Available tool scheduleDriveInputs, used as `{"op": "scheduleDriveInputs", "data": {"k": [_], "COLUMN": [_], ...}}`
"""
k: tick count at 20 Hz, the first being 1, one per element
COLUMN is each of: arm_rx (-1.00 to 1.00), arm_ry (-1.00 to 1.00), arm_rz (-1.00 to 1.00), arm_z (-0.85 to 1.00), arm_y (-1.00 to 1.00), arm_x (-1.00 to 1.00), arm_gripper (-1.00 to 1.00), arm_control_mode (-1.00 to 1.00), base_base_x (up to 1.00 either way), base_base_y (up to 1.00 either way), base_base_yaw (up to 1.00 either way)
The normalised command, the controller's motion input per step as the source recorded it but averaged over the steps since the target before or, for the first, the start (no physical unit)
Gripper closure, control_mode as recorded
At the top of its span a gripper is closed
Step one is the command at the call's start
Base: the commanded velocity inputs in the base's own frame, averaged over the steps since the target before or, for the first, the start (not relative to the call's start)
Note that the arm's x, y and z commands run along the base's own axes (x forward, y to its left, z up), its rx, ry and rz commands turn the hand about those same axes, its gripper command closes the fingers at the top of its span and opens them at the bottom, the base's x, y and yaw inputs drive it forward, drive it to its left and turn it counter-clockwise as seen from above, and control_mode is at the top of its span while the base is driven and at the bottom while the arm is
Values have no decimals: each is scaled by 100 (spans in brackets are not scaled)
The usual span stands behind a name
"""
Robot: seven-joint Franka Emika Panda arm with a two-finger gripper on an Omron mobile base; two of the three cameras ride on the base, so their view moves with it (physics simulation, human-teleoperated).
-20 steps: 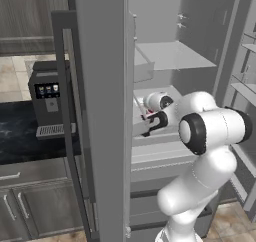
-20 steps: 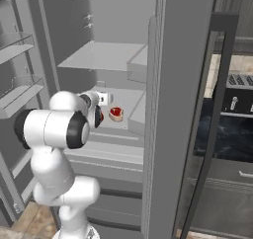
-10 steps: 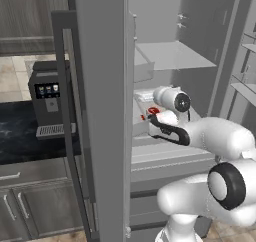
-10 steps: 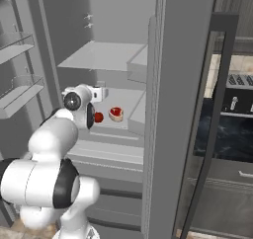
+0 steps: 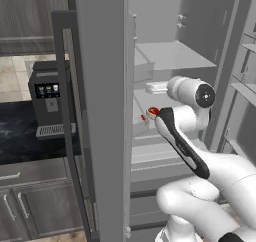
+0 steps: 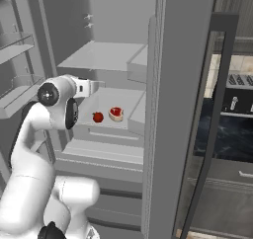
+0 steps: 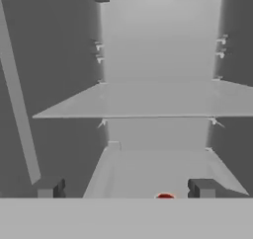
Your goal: Place the mayonnaise and mayonnaise from the counter to the top shelf of the fridge. If the existing items in the fridge are on the top shelf, move them to other shelves.
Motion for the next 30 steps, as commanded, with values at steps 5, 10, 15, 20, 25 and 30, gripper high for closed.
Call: {"op": "scheduleDriveInputs", "data": {"k": [5, 10, 15, 20, 25, 30], "arm_rx": [0, -2, 0, 0, 0, 0], "arm_ry": [13, 17, 24, 24, 25, 0], "arm_rz": [-3, 0, -3, -4, -3, 0], "arm_z": [11, -10, 6, 45, 28, 0], "arm_y": [-15, -12, -7, -3, 0, 0], "arm_x": [-100, -100, -100, -92, -41, -3], "arm_gripper": [-100, -100, -100, -100, -100, -100], "arm_control_mode": [-100, -100, -100, -100, -100, -100], "base_base_x": [0, 0, 0, 0, 0, 0], "base_base_y": [0, 0, 0, 0, 0, 0], "base_base_yaw": [0, 0, 0, 0, 0, 0]}}
